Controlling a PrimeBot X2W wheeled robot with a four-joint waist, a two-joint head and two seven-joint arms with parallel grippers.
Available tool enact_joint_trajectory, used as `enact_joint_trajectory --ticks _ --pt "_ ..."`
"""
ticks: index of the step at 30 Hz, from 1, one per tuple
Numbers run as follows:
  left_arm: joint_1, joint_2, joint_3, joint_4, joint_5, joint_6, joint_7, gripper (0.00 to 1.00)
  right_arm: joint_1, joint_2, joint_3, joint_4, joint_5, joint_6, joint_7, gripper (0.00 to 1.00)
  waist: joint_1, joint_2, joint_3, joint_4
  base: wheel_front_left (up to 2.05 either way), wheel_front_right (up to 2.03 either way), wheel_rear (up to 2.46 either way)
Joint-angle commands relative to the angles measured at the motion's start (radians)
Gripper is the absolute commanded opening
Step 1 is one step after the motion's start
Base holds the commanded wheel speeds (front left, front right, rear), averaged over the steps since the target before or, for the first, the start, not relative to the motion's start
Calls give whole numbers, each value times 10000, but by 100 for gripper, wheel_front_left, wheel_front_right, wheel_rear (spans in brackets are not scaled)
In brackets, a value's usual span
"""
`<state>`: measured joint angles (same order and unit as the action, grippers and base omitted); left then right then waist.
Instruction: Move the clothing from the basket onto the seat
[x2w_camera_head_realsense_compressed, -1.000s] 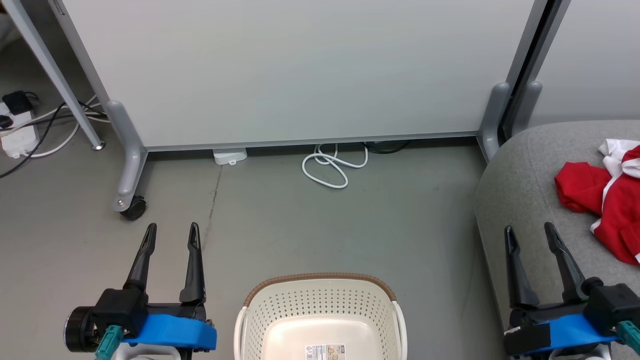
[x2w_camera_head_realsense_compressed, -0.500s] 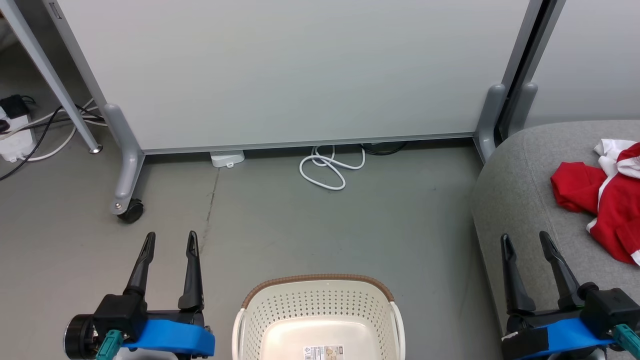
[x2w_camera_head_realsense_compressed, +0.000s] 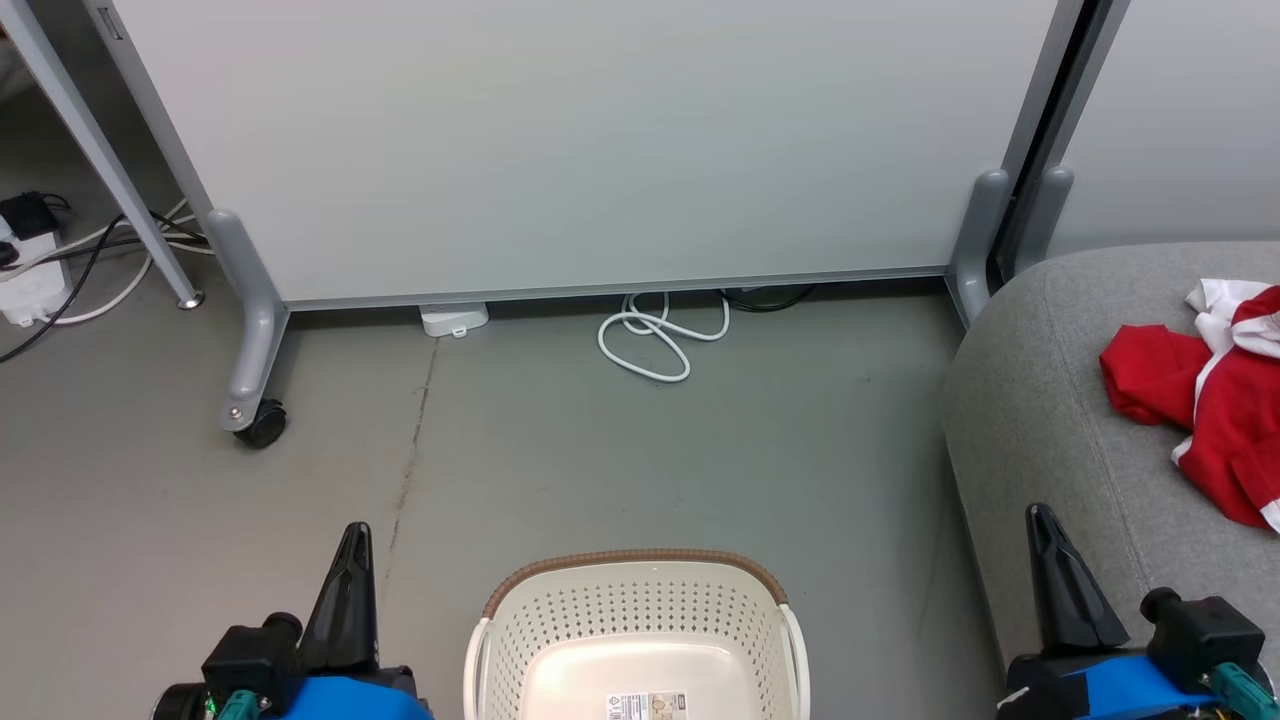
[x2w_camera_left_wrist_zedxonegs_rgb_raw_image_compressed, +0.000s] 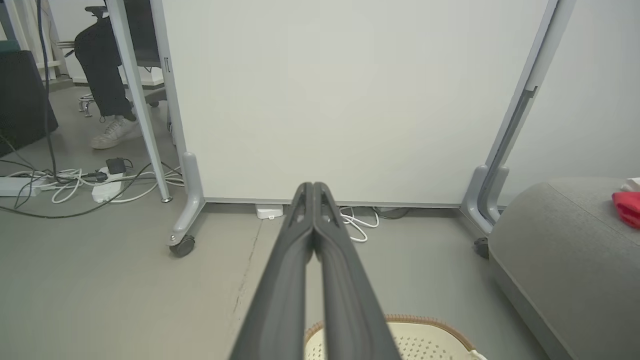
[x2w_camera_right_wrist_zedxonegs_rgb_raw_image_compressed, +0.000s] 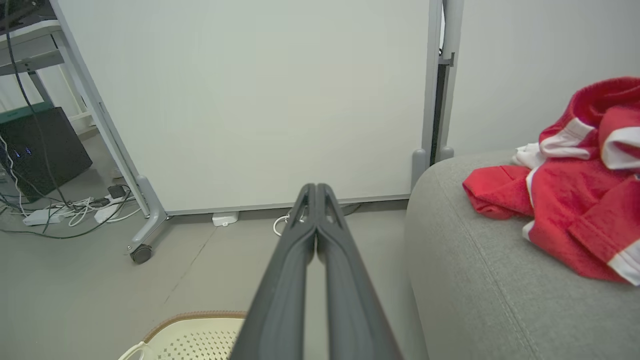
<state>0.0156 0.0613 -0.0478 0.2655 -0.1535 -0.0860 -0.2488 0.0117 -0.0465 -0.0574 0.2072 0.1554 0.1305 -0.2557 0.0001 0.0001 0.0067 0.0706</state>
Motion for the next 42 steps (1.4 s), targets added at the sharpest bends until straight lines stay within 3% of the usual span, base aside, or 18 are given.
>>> enact_joint_trajectory --ticks 1,5,15,42 --pt "-179 29 75 -112 -266 -12 65 0 -96 -12 -34 -108 280 0 60 0 0 -1 1 -4 0 0 0" --pt "-283 19 217 -118 -1471 -50 374 0 -195 -15 -82 -73 1486 0 369 0 0 -1 -1 -38 0 0 0" --pt "-420 3 394 -164 -3301 -108 808 0 -338 -20 -137 -37 3311 1 819 0 0 -1 -4 -95 0 0 0" --pt "-751 -35 836 -200 -7311 -234 1807 0 -680 -32 -294 96 7310 2 1840 0 -1 -1 -12 -249 0 0 0"
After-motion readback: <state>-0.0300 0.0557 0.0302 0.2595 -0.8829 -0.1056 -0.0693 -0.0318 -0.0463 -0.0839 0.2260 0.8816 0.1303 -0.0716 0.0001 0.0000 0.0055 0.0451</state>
